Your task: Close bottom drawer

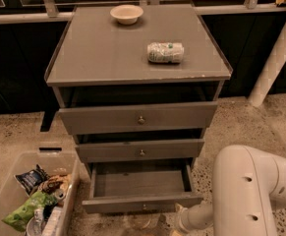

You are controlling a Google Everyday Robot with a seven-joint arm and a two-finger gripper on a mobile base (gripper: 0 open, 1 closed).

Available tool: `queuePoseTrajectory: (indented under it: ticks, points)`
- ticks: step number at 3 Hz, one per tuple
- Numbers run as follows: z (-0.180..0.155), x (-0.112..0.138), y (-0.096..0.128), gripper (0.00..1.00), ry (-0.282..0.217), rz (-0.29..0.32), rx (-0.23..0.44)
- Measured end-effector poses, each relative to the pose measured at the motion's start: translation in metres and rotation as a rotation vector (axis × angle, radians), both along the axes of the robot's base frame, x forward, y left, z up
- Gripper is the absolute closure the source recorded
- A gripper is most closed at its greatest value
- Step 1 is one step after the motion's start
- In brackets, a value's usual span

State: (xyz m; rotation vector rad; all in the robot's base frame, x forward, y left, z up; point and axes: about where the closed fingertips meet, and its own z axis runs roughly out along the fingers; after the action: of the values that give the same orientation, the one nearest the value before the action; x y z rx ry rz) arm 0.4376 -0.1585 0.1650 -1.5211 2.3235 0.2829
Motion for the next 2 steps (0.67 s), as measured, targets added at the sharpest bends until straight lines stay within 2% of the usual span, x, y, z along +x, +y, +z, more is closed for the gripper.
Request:
queuePoseTrajectory:
  ticks: [1, 2]
  points:
    - [-0.013, 0.013, 0.0, 0.0, 0.018, -0.008, 0.016]
    - [-0.019, 0.033, -0.002, 0.0, 0.013, -0.027, 0.027]
